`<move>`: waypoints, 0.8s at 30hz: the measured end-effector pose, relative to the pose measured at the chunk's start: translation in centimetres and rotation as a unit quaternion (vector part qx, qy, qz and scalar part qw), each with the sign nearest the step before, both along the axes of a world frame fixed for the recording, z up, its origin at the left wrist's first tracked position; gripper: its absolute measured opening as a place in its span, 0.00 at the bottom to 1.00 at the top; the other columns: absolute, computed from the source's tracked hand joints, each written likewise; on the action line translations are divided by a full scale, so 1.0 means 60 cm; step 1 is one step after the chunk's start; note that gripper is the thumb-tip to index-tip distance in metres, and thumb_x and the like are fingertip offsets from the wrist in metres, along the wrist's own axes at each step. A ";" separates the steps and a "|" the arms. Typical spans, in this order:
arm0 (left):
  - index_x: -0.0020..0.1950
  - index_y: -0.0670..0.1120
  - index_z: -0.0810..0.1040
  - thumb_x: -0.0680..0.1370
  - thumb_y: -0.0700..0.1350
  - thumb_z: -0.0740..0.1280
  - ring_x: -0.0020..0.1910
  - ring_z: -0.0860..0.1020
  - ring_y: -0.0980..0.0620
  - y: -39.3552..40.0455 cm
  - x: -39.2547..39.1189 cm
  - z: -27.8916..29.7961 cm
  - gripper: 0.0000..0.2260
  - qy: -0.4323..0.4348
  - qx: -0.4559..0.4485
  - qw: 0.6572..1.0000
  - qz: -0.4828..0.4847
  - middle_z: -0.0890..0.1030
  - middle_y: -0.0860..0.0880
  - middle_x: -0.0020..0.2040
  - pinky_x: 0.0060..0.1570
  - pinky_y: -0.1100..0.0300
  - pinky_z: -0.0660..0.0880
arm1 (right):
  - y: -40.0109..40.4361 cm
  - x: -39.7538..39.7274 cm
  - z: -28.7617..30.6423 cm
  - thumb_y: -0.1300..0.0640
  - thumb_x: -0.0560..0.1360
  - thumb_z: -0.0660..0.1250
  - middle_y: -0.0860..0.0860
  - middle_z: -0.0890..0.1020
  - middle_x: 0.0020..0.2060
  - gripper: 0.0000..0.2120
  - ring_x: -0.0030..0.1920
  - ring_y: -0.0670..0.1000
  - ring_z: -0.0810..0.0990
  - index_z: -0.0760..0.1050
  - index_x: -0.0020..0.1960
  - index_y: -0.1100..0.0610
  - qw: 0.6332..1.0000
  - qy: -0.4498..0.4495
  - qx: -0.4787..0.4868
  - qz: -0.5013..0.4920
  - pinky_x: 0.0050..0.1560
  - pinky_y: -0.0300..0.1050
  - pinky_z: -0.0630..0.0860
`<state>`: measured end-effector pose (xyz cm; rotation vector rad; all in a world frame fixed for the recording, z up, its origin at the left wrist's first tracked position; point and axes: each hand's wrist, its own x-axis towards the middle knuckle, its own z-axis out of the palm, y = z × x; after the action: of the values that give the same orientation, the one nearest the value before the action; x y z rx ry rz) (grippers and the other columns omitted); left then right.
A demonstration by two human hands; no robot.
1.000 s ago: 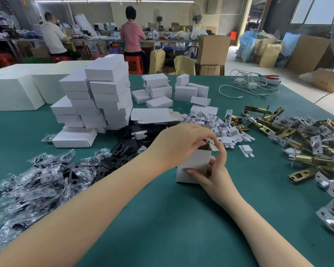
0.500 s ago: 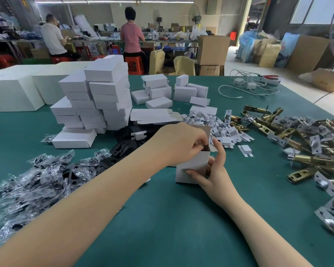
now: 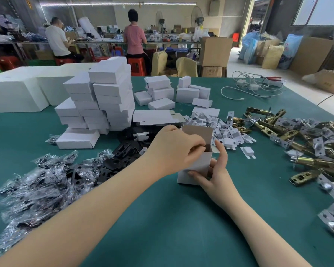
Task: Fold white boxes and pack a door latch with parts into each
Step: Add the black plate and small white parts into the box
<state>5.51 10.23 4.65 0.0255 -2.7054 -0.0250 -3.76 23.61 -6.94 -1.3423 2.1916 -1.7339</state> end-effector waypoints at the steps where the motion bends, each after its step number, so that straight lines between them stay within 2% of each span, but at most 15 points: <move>1: 0.52 0.54 0.81 0.82 0.52 0.56 0.45 0.78 0.51 0.000 0.003 -0.007 0.14 0.030 -0.009 1.000 -0.002 0.83 0.53 0.40 0.60 0.57 0.65 | 0.000 0.001 0.000 0.60 0.74 0.73 0.42 0.80 0.51 0.52 0.44 0.45 0.81 0.37 0.65 0.20 1.000 0.003 0.000 -0.003 0.46 0.34 0.75; 3: 0.45 0.51 0.84 0.80 0.50 0.61 0.44 0.79 0.48 -0.002 0.008 -0.024 0.13 0.079 -0.014 0.997 -0.015 0.83 0.52 0.39 0.57 0.55 0.68 | -0.002 0.003 0.000 0.60 0.74 0.74 0.43 0.80 0.50 0.53 0.42 0.44 0.80 0.35 0.67 0.24 1.000 0.010 0.004 -0.008 0.43 0.31 0.74; 5: 0.42 0.48 0.85 0.77 0.47 0.67 0.44 0.79 0.46 -0.003 0.008 -0.040 0.08 0.126 -0.001 0.992 -0.025 0.82 0.50 0.40 0.53 0.53 0.72 | -0.003 0.003 -0.005 0.61 0.73 0.74 0.40 0.78 0.47 0.52 0.41 0.41 0.79 0.36 0.71 0.30 1.000 0.020 0.006 -0.014 0.41 0.29 0.72; 7: 0.45 0.46 0.85 0.75 0.45 0.71 0.48 0.76 0.44 0.000 0.001 -0.060 0.04 0.184 0.039 0.982 -0.018 0.80 0.47 0.45 0.53 0.52 0.73 | -0.003 0.001 -0.008 0.61 0.73 0.74 0.40 0.77 0.47 0.52 0.41 0.41 0.78 0.35 0.72 0.34 0.999 0.027 0.011 -0.021 0.42 0.30 0.72; 8: 0.50 0.46 0.84 0.74 0.45 0.72 0.52 0.74 0.44 0.003 -0.001 -0.070 0.07 0.205 0.079 0.976 -0.003 0.78 0.45 0.51 0.56 0.52 0.72 | -0.003 0.001 -0.008 0.60 0.73 0.74 0.42 0.76 0.48 0.52 0.42 0.42 0.78 0.35 0.72 0.35 0.999 0.030 0.012 -0.024 0.44 0.31 0.72; 10: 0.63 0.47 0.78 0.76 0.46 0.70 0.61 0.68 0.45 0.009 -0.002 -0.088 0.16 0.216 0.191 0.957 0.018 0.71 0.44 0.62 0.64 0.57 0.66 | -0.001 0.003 -0.006 0.57 0.73 0.74 0.45 0.75 0.50 0.50 0.45 0.44 0.76 0.36 0.73 0.35 0.999 0.030 0.002 -0.039 0.47 0.33 0.72; 12: 0.70 0.48 0.68 0.79 0.47 0.65 0.66 0.65 0.53 0.016 -0.003 -0.103 0.20 0.224 0.304 0.926 0.002 0.65 0.49 0.66 0.66 0.65 0.63 | -0.001 0.008 0.000 0.49 0.73 0.71 0.43 0.73 0.49 0.44 0.45 0.41 0.75 0.40 0.72 0.32 0.998 0.018 -0.018 -0.065 0.47 0.28 0.70; 14: 0.72 0.49 0.63 0.81 0.48 0.60 0.66 0.66 0.62 0.022 -0.006 -0.118 0.20 0.239 0.385 0.891 -0.004 0.66 0.51 0.66 0.65 0.69 0.65 | -0.002 0.014 0.007 0.42 0.73 0.66 0.42 0.73 0.48 0.36 0.47 0.38 0.76 0.45 0.71 0.30 0.995 -0.004 -0.046 -0.088 0.48 0.24 0.68; 17: 0.69 0.59 0.62 0.81 0.56 0.55 0.57 0.75 0.58 0.033 -0.007 -0.133 0.16 0.252 0.481 0.840 0.005 0.75 0.54 0.58 0.56 0.68 0.71 | 0.000 0.018 0.016 0.44 0.78 0.63 0.39 0.75 0.50 0.21 0.51 0.34 0.77 0.57 0.67 0.37 0.989 -0.008 -0.100 -0.106 0.48 0.22 0.67; 19: 0.67 0.66 0.63 0.82 0.59 0.54 0.55 0.76 0.61 0.039 -0.005 -0.144 0.13 0.269 0.483 0.833 -0.008 0.76 0.62 0.57 0.53 0.73 0.69 | 0.000 0.021 0.022 0.47 0.78 0.61 0.40 0.78 0.43 0.16 0.45 0.36 0.78 0.61 0.62 0.37 0.986 -0.014 -0.121 -0.110 0.44 0.24 0.69; 21: 0.69 0.66 0.63 0.83 0.58 0.53 0.60 0.73 0.68 0.040 -0.001 -0.152 0.14 0.281 0.448 0.848 -0.024 0.72 0.71 0.63 0.56 0.78 0.65 | -0.001 0.025 0.027 0.50 0.78 0.60 0.42 0.75 0.34 0.13 0.38 0.39 0.77 0.62 0.60 0.40 0.983 -0.015 -0.143 -0.115 0.39 0.26 0.69; 22: 0.71 0.66 0.62 0.83 0.57 0.53 0.61 0.71 0.69 0.039 -0.001 -0.155 0.16 0.281 0.441 0.852 -0.028 0.69 0.73 0.65 0.58 0.78 0.63 | -0.002 0.026 0.030 0.50 0.78 0.60 0.42 0.74 0.31 0.13 0.35 0.40 0.76 0.62 0.60 0.42 0.982 -0.017 -0.151 -0.116 0.37 0.26 0.68; 24: 0.72 0.67 0.61 0.83 0.57 0.53 0.62 0.73 0.65 0.038 0.000 -0.158 0.17 0.277 0.448 0.850 -0.018 0.69 0.71 0.67 0.58 0.77 0.64 | -0.003 0.030 0.034 0.51 0.78 0.61 0.42 0.74 0.30 0.11 0.33 0.40 0.75 0.63 0.58 0.43 0.980 -0.026 -0.160 -0.117 0.35 0.26 0.68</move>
<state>5.49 12.51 -4.84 0.2093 -1.8943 -1.1177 -1.94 23.40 -4.90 -1.1071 2.1876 -2.2607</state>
